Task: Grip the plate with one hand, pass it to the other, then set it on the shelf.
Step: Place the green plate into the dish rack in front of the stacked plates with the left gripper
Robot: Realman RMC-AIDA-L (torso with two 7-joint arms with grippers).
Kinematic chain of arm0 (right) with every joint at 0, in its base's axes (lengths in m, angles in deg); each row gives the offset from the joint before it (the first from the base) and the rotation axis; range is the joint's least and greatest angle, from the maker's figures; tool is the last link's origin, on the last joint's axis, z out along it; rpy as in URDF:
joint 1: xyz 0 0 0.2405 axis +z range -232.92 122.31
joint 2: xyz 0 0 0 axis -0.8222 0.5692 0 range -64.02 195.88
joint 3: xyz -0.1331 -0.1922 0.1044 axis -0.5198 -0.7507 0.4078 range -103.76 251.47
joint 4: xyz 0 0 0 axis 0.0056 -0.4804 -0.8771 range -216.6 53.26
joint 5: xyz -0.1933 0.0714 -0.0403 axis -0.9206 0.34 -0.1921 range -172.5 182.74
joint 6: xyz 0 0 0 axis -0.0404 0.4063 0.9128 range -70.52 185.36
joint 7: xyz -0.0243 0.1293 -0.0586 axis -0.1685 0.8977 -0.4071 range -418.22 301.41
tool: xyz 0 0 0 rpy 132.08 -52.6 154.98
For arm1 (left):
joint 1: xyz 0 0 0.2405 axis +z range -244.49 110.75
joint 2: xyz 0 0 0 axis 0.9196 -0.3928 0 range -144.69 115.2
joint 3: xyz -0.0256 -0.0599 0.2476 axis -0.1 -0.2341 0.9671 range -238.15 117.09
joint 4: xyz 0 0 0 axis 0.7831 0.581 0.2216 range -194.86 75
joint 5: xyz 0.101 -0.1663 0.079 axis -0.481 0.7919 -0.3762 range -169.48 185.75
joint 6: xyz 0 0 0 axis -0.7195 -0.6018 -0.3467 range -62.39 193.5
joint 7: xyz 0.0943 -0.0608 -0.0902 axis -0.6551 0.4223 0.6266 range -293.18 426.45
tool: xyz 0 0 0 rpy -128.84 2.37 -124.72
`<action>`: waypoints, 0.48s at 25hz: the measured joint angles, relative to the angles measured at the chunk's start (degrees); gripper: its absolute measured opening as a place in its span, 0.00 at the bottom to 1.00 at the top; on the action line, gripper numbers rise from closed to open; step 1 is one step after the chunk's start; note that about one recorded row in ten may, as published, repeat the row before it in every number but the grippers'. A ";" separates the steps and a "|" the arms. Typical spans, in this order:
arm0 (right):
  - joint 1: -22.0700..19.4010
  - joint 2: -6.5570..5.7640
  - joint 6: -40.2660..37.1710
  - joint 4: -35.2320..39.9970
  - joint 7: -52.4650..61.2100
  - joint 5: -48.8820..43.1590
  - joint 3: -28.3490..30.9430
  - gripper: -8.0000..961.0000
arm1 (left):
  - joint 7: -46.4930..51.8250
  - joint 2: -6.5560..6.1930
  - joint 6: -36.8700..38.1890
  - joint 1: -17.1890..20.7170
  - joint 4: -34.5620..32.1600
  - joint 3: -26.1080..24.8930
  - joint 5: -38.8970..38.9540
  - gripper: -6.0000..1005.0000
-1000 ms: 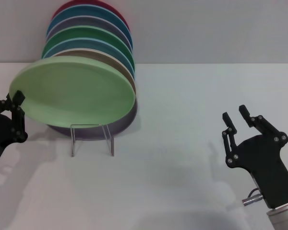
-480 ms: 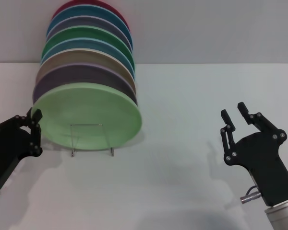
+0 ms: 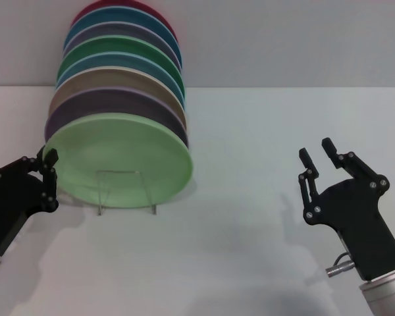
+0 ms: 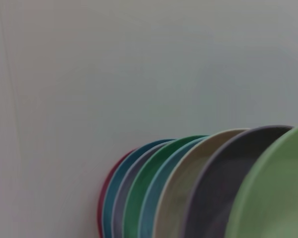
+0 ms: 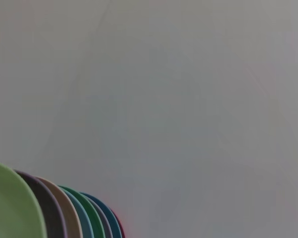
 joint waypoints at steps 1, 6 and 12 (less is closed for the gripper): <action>0.07 0.00 0.07 0.00 0.00 0.00 0.00 0.29 | -0.01 0.00 0.03 0.02 0.00 -0.07 0.07 0.06; 0.36 0.00 0.36 0.00 0.00 0.00 0.24 0.29 | -0.46 -0.03 0.45 0.38 0.27 -0.14 0.13 0.08; 0.71 0.00 1.39 0.78 0.58 0.00 4.34 0.29 | -0.55 0.01 5.05 4.47 2.01 -0.24 0.16 0.24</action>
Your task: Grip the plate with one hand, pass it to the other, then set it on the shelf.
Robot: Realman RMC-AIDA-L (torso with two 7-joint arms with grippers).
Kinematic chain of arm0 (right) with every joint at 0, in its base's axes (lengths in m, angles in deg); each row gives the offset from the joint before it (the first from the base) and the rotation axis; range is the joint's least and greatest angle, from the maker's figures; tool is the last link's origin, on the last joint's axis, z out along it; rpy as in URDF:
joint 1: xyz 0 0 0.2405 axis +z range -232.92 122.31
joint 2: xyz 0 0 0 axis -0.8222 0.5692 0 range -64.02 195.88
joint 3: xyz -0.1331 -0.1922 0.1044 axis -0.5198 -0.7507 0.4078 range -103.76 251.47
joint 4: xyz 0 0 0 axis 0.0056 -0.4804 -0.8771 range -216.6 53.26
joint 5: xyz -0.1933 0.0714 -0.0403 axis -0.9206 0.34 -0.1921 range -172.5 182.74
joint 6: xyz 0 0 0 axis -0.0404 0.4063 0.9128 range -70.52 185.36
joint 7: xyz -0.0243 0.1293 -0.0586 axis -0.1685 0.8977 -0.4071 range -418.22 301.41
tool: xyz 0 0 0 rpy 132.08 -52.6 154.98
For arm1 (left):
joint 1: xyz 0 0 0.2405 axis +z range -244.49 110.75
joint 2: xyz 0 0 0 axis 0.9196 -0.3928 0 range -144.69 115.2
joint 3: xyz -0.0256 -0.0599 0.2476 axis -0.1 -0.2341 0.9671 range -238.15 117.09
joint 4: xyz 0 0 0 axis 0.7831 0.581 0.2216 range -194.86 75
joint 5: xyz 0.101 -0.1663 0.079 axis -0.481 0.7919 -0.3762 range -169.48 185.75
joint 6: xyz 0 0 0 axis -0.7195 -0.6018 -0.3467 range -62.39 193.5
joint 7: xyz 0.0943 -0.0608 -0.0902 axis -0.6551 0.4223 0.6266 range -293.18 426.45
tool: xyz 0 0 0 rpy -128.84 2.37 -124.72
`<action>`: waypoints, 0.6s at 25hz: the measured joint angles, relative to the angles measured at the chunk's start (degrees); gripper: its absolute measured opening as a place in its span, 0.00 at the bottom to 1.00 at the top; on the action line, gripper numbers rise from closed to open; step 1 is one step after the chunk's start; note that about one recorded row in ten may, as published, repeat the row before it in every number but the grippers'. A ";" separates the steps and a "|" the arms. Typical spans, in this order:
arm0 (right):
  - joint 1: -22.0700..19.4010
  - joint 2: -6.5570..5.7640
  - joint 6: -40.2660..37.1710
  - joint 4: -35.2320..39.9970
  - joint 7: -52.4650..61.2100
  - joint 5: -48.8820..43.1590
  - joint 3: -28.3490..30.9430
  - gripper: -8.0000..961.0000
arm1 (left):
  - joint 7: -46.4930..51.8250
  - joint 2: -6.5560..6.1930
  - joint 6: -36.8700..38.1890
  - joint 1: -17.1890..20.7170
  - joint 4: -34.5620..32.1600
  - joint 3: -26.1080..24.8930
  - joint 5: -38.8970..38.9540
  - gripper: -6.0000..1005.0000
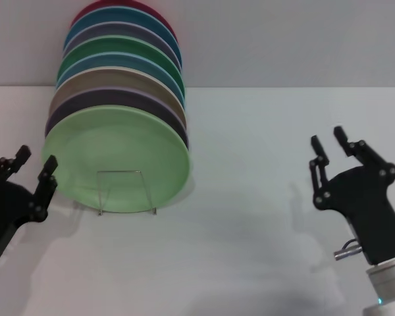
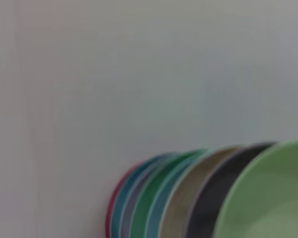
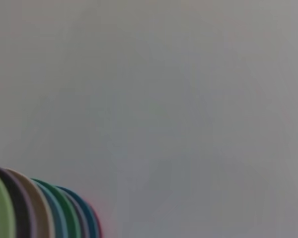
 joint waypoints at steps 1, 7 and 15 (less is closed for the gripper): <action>0.00 0.00 0.00 0.00 0.00 0.00 0.00 0.29 | 0.00 0.00 0.00 0.00 0.00 0.00 0.00 0.27; 0.72 0.05 2.68 0.74 1.37 0.91 4.87 0.29 | 1.49 0.13 1.95 5.27 5.99 -2.15 0.02 0.43; 2.69 -0.17 3.28 7.64 16.85 3.71 6.28 0.31 | 9.74 0.11 -0.54 3.69 7.10 -2.83 0.07 0.57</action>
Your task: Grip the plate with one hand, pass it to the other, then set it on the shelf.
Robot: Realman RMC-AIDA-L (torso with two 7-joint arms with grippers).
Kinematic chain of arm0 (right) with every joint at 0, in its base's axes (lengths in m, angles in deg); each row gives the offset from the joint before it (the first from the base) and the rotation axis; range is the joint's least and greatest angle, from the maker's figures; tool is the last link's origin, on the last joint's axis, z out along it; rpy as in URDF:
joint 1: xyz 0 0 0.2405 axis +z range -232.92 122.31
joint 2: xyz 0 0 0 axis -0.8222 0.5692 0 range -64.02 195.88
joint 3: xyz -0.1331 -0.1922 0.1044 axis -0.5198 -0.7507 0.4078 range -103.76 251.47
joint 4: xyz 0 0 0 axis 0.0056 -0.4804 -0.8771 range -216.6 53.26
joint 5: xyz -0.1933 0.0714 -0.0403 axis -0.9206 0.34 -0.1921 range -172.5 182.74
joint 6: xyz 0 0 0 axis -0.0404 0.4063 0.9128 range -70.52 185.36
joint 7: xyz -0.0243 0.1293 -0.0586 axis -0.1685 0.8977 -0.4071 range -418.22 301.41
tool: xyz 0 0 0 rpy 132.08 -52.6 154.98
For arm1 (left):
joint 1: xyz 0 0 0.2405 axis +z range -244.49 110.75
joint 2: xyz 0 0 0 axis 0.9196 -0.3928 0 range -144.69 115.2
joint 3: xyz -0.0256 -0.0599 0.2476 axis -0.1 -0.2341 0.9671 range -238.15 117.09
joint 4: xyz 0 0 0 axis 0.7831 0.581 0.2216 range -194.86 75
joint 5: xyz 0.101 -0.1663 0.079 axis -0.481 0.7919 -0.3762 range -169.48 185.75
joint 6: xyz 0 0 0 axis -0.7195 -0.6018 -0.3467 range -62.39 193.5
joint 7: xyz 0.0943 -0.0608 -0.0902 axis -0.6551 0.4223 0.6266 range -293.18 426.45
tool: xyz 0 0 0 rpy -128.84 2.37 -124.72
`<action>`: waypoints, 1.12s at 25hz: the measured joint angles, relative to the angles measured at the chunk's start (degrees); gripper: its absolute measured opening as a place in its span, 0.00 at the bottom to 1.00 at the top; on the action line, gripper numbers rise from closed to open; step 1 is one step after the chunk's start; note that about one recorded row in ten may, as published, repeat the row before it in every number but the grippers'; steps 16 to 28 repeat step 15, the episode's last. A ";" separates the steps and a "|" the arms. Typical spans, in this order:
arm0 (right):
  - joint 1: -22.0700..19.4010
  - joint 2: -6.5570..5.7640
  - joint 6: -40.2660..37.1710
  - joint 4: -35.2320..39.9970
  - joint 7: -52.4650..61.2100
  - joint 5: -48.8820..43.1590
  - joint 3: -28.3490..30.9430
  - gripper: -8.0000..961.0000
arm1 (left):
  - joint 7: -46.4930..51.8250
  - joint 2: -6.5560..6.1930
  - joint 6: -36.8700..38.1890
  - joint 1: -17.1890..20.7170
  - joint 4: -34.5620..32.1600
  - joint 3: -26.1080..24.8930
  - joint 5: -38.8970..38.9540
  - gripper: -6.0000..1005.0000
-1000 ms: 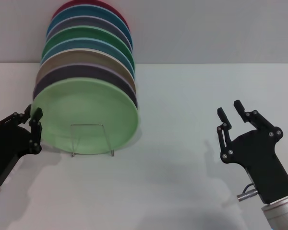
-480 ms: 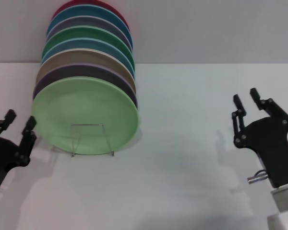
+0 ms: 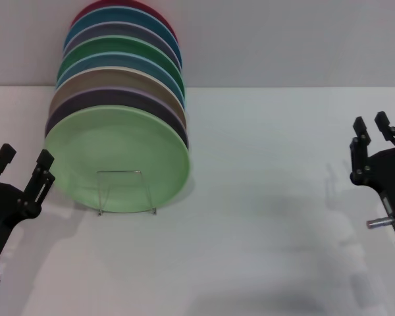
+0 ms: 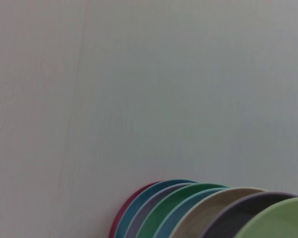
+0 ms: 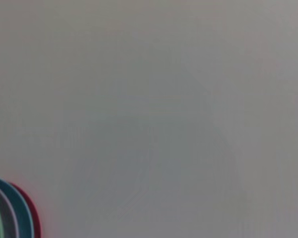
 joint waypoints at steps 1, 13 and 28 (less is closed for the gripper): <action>0.00 0.00 0.00 0.00 0.00 0.00 0.00 0.31 | 0.00 0.00 0.00 0.00 0.00 0.00 0.00 0.59; 1.48 -0.03 -1.54 8.94 13.58 -0.10 0.55 0.35 | 1.48 0.04 -0.19 -0.68 0.06 -5.03 0.01 0.80; 1.43 0.07 -1.66 9.18 13.57 0.15 1.40 0.35 | 1.45 0.11 -0.25 -0.50 0.34 -5.96 0.00 0.82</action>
